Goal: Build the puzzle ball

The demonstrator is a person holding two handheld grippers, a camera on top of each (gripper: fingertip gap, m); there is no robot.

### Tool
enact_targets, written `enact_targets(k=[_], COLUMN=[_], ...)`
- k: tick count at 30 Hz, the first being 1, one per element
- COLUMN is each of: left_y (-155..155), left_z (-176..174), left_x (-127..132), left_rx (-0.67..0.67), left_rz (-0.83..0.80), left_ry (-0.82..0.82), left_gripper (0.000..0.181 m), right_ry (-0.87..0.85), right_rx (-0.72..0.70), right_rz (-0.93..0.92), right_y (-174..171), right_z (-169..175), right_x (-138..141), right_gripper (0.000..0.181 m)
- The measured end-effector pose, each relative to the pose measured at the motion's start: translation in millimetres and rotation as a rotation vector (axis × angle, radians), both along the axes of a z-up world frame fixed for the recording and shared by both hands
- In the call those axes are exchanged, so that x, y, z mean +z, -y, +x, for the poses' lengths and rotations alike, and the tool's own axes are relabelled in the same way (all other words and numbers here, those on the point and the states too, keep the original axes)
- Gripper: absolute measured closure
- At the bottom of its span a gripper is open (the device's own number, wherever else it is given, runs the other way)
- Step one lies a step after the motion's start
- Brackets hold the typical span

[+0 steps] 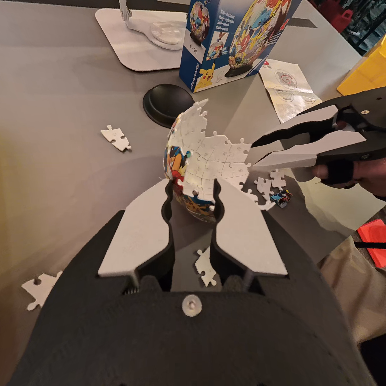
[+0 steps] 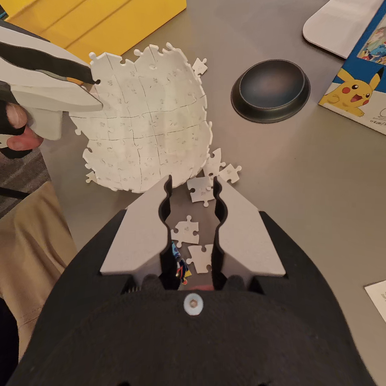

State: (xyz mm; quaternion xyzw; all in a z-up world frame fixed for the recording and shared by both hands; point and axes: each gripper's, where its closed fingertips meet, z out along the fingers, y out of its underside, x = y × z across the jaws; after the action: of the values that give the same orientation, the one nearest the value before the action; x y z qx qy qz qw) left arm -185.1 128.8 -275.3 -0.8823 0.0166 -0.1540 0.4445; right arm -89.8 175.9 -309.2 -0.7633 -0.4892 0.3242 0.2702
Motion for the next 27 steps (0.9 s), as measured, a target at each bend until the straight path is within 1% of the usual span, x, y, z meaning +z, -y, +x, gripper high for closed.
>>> enact_targets(k=[5, 9, 14, 18, 21, 27], left_y=[-1, -4, -11, -22, -31, -43], left_z=[-6, -17, -26, -34, -39, -23], left_x=[6, 19, 30, 43, 45, 17], left_rx=[-0.02, -0.025, -0.054, -0.095, -0.154, -0.413], left_rz=[0.02, 0.057, 0.088, 0.125, 0.111, -0.027], left_ry=[0.019, 0.062, 0.044, -0.047, -0.15, -0.411], left_gripper=[0.14, 0.136, 0.133, 0.132, 0.13, 0.116], right_ry=[0.004, 0.001, -0.012, -0.02, -0.021, -0.012], right_rx=[-0.007, -0.015, -0.027, -0.034, -0.043, -0.041], right_rz=[-0.003, -0.007, -0.006, -0.004, -0.001, 0.001], right_y=[-2, -4, -7, -10, -12, -13], right_z=[3, 7, 13, 16, 19, 20], right_x=[-2, -3, -2, -1, -1, -4], right_gripper=[0.143, 0.143, 0.144, 0.144, 0.144, 0.144])
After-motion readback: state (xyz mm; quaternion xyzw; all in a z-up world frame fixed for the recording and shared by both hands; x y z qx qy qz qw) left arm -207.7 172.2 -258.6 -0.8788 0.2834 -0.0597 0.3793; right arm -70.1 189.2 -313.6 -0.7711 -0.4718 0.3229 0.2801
